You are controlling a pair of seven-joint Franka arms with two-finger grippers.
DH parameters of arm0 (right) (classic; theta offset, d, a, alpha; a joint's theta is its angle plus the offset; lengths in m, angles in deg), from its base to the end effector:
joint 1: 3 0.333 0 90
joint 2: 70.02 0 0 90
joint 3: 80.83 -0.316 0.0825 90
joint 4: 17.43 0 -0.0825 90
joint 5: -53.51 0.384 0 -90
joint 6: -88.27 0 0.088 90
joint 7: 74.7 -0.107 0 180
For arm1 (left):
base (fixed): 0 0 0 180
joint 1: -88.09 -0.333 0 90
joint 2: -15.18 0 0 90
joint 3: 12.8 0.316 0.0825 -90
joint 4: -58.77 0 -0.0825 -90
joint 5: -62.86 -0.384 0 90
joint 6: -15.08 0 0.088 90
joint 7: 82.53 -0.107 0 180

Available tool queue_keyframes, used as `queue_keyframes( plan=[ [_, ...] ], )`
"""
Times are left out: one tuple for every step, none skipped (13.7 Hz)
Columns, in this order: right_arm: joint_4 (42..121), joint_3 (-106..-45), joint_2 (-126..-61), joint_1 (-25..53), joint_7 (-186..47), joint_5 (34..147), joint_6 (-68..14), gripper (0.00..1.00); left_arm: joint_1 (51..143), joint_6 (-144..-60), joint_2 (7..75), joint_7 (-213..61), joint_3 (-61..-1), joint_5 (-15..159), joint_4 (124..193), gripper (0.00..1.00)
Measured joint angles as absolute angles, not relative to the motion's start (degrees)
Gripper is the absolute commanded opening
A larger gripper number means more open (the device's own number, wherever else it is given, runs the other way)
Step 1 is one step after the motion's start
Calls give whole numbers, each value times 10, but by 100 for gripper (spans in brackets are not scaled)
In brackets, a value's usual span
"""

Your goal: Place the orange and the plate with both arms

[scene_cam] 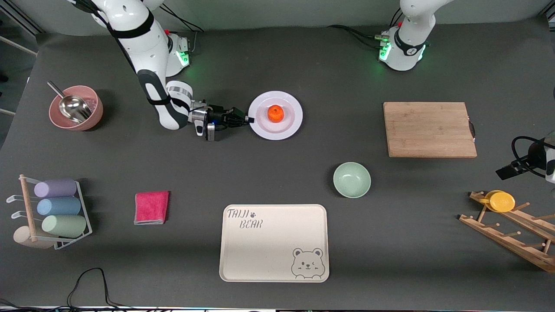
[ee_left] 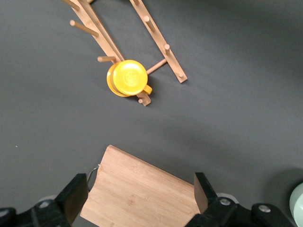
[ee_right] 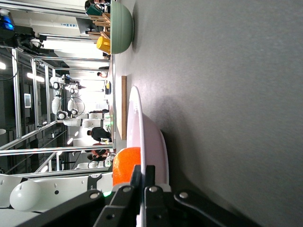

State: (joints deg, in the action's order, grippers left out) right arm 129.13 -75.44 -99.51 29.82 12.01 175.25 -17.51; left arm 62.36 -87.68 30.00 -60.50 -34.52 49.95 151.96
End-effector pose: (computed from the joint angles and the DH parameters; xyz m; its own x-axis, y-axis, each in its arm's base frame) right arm 0.3142 0.2308 0.0773 0.9966 -0.0770 0.0293 0.0071 -0.2745 -0.9616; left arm 0.6226 0.0833 0.4732 0.9183 0.3951 -0.0236 0.3883 -0.9109 -0.1395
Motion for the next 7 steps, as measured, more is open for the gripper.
queue_keyframes(
  plan=[
    [1287,-754,-993,298,120,1753,-174,0,663,-877,299,-628,-299,522,1519,100],
    [1283,-754,-987,298,118,1753,-174,0,706,-877,295,-656,-248,542,1519,100],
    [1280,-754,-978,296,113,1752,-174,0,749,-874,288,-685,-196,557,1519,100],
    [1278,-754,-964,295,104,1749,-174,0,790,-863,279,-711,-151,566,1519,100],
    [1277,-754,-946,292,89,1739,-175,0,824,-849,270,-735,-114,576,1518,100],
    [1276,-754,-927,285,67,1720,-176,0,852,-833,260,-757,-85,589,1516,100],
    [1274,-753,-904,273,40,1691,-178,0,875,-812,249,-779,-61,606,1513,100]
  ],
)
